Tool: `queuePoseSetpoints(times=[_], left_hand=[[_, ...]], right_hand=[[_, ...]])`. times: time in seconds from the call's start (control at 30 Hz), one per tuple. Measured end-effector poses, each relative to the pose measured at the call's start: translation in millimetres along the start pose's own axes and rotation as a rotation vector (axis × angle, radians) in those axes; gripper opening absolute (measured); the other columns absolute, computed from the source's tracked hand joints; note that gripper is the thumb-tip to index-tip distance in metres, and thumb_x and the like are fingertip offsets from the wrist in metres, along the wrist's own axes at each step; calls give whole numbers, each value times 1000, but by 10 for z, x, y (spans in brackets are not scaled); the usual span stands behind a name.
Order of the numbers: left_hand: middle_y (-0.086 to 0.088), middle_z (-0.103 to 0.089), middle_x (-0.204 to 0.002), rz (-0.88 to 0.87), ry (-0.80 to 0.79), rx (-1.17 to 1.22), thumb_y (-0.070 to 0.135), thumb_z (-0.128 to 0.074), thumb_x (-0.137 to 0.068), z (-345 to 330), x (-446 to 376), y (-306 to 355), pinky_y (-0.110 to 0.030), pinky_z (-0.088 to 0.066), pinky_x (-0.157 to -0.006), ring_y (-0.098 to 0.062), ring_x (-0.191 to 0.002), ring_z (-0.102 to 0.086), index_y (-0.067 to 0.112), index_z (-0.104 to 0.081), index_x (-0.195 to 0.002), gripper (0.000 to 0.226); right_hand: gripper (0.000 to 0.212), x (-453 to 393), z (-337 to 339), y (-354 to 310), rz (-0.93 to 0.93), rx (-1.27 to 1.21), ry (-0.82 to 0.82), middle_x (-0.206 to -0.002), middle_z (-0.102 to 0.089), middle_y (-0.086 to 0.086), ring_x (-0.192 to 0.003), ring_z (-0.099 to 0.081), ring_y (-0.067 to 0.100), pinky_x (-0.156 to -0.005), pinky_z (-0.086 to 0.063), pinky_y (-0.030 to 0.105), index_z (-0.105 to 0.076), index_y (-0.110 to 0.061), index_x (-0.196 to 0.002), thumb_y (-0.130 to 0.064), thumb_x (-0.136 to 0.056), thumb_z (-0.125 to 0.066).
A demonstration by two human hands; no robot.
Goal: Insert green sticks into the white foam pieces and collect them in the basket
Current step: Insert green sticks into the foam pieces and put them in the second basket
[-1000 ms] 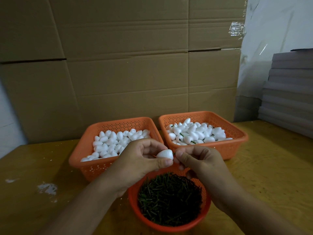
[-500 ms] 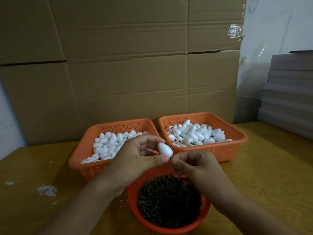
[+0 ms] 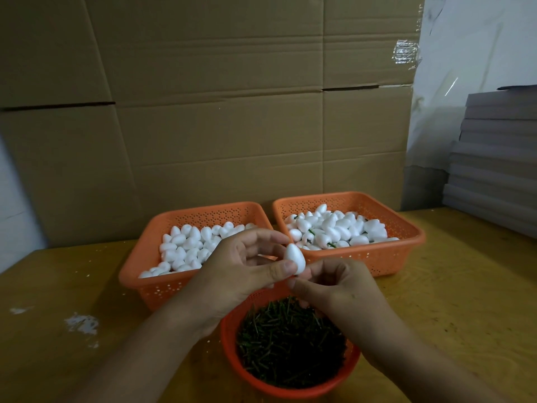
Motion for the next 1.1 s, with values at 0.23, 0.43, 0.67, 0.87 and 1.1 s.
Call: queuePoseSetpoints(times=[0.23, 0.43, 0.67, 0.87, 1.1], left_hand=[[-3, -77, -103, 3, -38, -25, 30, -82, -72, -28, -3, -17, -22, -56, -73, -14, -91, -73, 27, -76, -99, 27], [-3, -76, -109, 6, -90, -17, 32, -77, -80, -31, -5, -25, -23, -58, -78, -15, -99, -73, 30, -76, -106, 26], [-7, -76, -106, 64, -117, 5, 41, -76, -77, -17, -10, -85, -25, -56, -79, -15, -89, -69, 31, -75, -110, 34], [-3, -75, -108, 41, -93, 48, 39, -79, -75, -6, -21, -47, -23, -55, -75, -13, -90, -69, 34, -74, -110, 36], [0, -75, -111, -9, -68, -5, 32, -83, -75, -14, -22, -29, -21, -54, -71, -14, -96, -72, 36, -73, -107, 34]], right_hand=[[13, 14, -22, -18, 51, 72, -6, -59, -68, 8, -46, -52, 4, -46, -38, 15, -76, -12, -71, -19, -82, -80], [17, 32, -70, -73, 110, 115, -65, -61, -69, 6, -48, -51, 5, -48, -37, 17, -75, -11, -73, -17, -89, -73], [20, 32, -118, -66, 117, 119, -118, -70, -71, 12, -63, -62, 32, -57, -46, 34, -73, -8, -77, -15, -94, -65], [19, 25, -91, -44, 99, 23, -88, -62, -68, 7, -55, -57, 15, -51, -45, 22, -74, -10, -75, -16, -92, -67], [18, 24, -22, -60, 115, 49, -9, -60, -69, 7, -50, -54, 10, -49, -42, 22, -76, -10, -74, -21, -88, -73]])
Point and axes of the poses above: each hand's wrist, its own x-axis away from the middle knuckle, its own z-axis out of the back of the hand, y = z × x, the point moved 8 cm from there along -x, towards the middle knuckle
